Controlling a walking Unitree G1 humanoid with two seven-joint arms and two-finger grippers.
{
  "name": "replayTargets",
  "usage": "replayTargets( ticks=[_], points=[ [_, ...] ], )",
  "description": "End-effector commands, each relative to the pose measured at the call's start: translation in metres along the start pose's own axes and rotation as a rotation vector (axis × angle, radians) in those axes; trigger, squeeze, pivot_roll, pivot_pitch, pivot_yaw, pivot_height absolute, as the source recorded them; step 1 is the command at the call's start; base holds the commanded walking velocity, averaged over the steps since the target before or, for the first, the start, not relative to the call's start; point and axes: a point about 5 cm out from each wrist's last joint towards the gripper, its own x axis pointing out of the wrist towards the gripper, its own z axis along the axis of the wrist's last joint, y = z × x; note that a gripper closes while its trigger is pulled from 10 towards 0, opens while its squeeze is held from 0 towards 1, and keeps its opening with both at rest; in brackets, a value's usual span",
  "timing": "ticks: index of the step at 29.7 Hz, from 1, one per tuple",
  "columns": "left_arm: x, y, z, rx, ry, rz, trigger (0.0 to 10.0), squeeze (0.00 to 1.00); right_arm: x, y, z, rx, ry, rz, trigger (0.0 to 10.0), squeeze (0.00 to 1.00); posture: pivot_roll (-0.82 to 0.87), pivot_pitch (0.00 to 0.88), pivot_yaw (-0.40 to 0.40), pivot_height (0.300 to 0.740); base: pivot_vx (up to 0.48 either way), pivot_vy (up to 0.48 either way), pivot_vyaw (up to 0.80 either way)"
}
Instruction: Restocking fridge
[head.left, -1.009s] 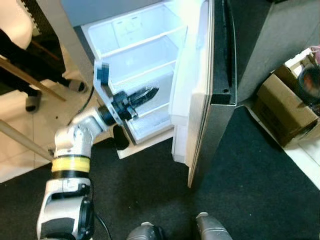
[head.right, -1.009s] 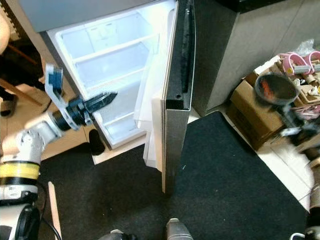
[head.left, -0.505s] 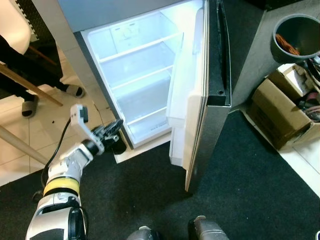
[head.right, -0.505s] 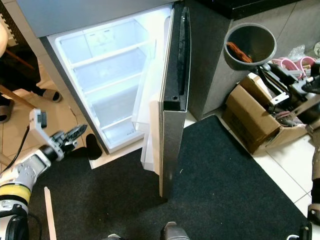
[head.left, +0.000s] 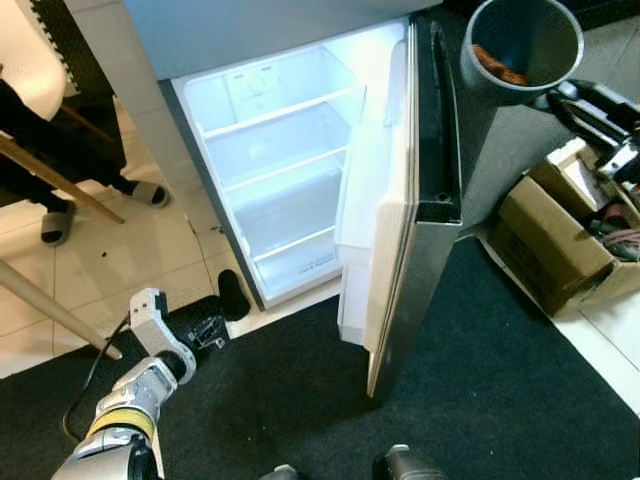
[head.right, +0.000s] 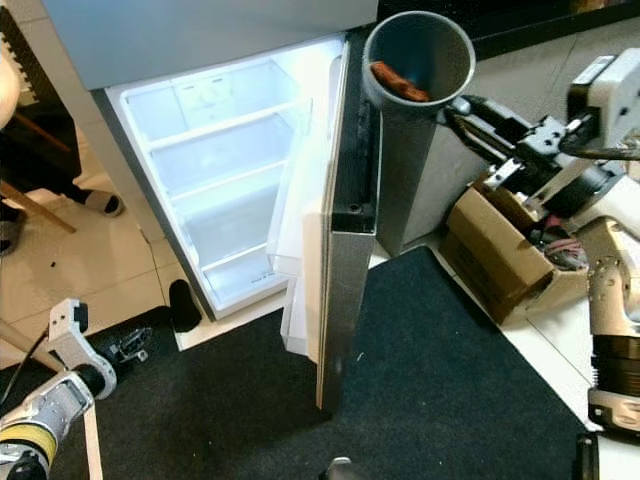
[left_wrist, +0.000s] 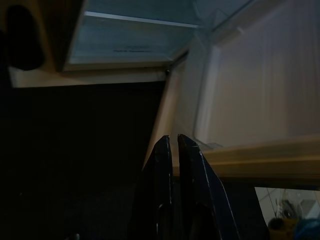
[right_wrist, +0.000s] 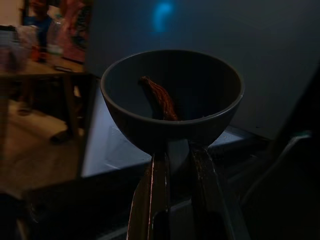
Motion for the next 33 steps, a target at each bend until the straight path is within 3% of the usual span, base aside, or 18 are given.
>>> replayTargets(
  ticks=[1, 4, 8, 14, 15, 22, 33],
  points=[
    [-0.010, 0.013, -0.005, 0.004, 0.024, 0.062, 10.0, 0.00, 0.005, 0.005, 0.007, -0.002, -0.023, 0.030, 10.0, 0.00, -0.11, 0.076, 0.042, 0.740, 0.000, 0.000, 0.00],
    [-0.014, 0.019, -0.013, -0.011, 0.039, 0.098, 10.0, 0.00, 0.010, 0.012, 0.007, 0.005, -0.030, 0.057, 10.0, 0.00, -0.11, 0.079, 0.042, 0.740, 0.000, 0.000, 0.00],
    [-0.044, 0.041, -0.077, -0.059, 0.215, 0.265, 10.0, 0.00, 0.027, 0.048, -0.002, 0.073, -0.017, 0.187, 10.0, 0.00, -0.12, 0.081, 0.037, 0.740, 0.000, 0.000, 0.00],
    [-0.058, 0.045, -0.104, -0.076, 0.295, 0.319, 10.0, 0.00, 0.032, 0.070, -0.006, 0.113, 0.004, 0.276, 10.0, 0.00, -0.12, 0.082, 0.033, 0.740, 0.000, 0.000, 0.00],
    [-0.063, 0.046, -0.115, -0.089, 0.321, 0.338, 10.0, 0.00, 0.035, 0.080, -0.009, 0.132, 0.016, 0.307, 10.0, 0.00, -0.12, 0.081, 0.033, 0.740, 0.000, 0.000, 0.00],
    [-0.071, 0.047, -0.129, -0.103, 0.346, 0.365, 10.0, 0.00, 0.039, 0.093, -0.016, 0.167, 0.053, 0.329, 10.0, 0.00, -0.12, 0.078, 0.032, 0.740, 0.000, 0.000, 0.00],
    [-0.071, 0.047, -0.130, -0.104, 0.346, 0.377, 10.0, 0.00, 0.043, 0.106, -0.032, 0.192, 0.151, 0.333, 10.0, 0.00, -0.11, 0.075, 0.030, 0.740, 0.000, 0.000, 0.00]
  ],
)
